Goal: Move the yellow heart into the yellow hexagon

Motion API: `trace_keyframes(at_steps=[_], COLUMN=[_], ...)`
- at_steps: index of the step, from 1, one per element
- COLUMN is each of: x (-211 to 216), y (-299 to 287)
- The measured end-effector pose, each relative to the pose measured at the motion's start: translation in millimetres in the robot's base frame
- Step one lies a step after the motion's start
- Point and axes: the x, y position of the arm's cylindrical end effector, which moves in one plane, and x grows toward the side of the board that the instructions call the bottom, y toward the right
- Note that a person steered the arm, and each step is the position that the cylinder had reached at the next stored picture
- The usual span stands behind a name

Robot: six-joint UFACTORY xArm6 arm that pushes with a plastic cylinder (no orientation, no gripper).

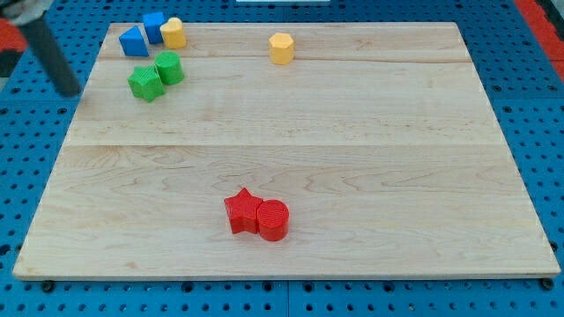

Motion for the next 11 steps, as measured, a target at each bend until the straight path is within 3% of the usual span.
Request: trace_keyframes(at_steps=[1, 2, 3, 5, 7, 11], x=[-18, -87, -120, -117, -65, -56], y=[-1, 5, 21, 118, 162, 325])
